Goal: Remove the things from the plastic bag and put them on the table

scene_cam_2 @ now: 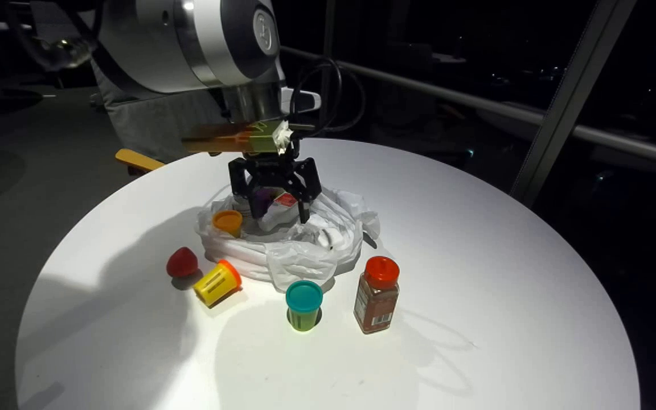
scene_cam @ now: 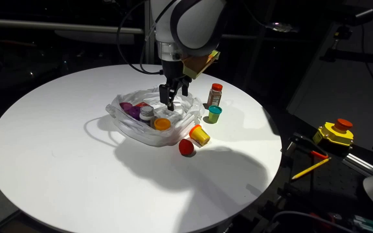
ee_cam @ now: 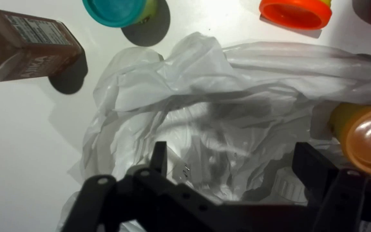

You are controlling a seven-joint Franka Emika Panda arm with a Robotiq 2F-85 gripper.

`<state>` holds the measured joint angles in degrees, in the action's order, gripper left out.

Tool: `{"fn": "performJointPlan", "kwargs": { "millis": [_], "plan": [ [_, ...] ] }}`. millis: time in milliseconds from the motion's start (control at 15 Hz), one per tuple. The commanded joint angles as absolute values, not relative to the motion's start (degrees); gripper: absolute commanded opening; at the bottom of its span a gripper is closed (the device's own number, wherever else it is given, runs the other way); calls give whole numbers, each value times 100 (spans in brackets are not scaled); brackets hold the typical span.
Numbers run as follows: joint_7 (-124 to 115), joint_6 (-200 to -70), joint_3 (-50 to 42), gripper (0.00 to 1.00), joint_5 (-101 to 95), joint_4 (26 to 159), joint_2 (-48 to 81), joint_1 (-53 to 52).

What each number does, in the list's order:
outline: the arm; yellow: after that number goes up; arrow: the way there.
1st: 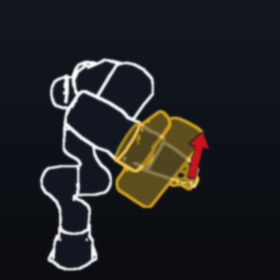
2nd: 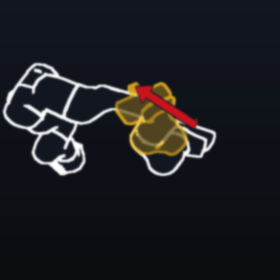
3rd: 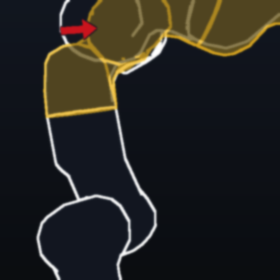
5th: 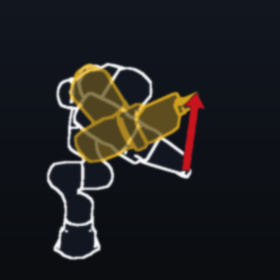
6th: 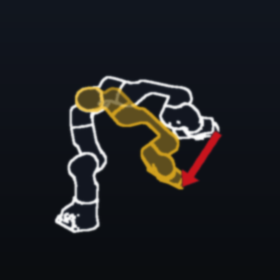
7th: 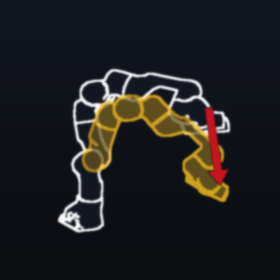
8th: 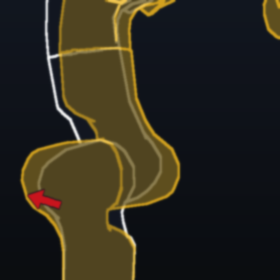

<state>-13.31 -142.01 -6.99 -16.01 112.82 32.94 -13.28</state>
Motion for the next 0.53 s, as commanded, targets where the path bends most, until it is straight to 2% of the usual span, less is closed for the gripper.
{"fn": "performJointPlan", "kwargs": {
  "millis": [0,467],
  "plan": [
    [-1711,-13882,-557,100,-1025,10616,3772,-1034],
    [-2433,-14311,-562,100,145,10316,4163,-663]
  ]
}}
